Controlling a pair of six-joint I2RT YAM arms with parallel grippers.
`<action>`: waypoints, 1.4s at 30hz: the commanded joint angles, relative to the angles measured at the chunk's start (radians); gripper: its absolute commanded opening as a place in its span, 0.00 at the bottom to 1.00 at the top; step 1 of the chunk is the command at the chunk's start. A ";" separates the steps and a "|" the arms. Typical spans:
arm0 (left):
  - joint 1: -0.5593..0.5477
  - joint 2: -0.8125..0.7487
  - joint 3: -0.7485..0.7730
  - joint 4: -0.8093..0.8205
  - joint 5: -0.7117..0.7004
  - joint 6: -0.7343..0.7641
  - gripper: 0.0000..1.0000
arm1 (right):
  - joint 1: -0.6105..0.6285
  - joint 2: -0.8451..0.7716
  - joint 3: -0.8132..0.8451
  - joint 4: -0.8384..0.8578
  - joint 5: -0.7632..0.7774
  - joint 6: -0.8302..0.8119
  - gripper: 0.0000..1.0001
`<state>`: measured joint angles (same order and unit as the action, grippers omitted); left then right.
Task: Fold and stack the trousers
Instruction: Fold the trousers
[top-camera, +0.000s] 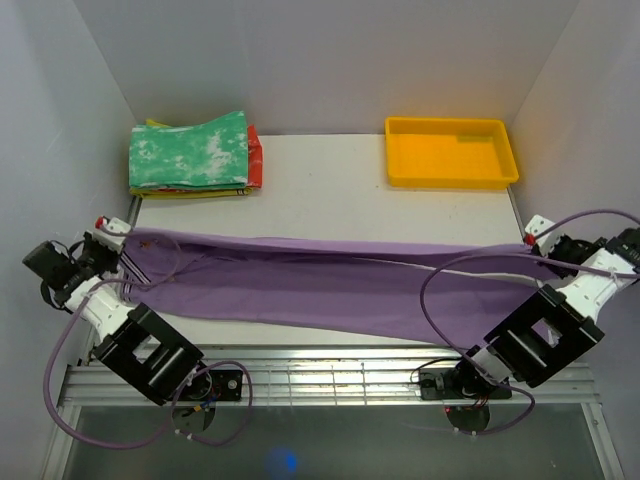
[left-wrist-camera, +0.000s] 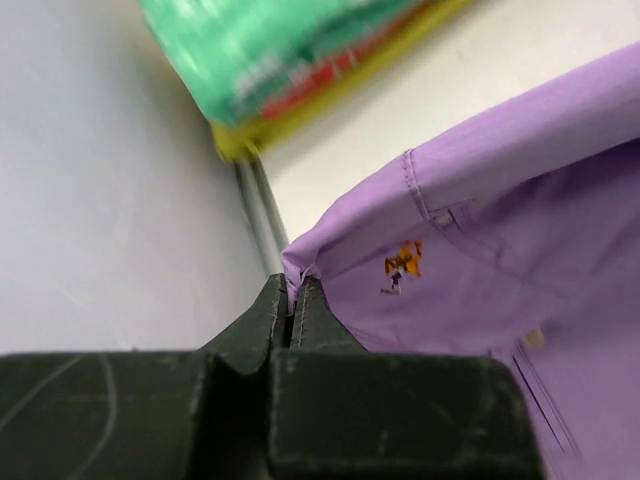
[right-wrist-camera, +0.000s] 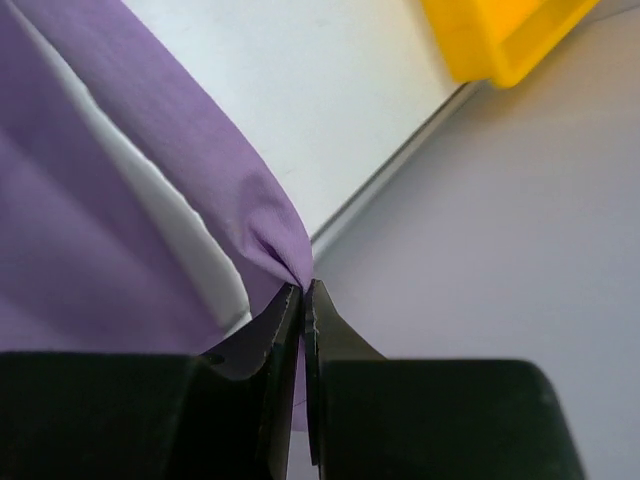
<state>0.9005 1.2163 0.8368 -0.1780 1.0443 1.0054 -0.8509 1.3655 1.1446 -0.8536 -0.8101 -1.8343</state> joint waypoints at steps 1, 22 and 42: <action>0.105 -0.003 -0.113 -0.254 0.066 0.428 0.00 | -0.094 -0.041 -0.172 -0.120 0.064 -0.422 0.08; 0.290 0.246 0.441 -1.108 0.005 0.799 0.98 | -0.358 -0.022 0.077 -0.456 0.152 -0.536 0.90; -0.196 0.462 0.163 -0.534 -0.676 -0.104 0.47 | 0.151 0.119 -0.427 0.207 0.594 0.263 0.74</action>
<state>0.6918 1.6421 0.9936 -0.8394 0.5201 1.0805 -0.7368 1.3666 0.6876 -0.8692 -0.3340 -1.7287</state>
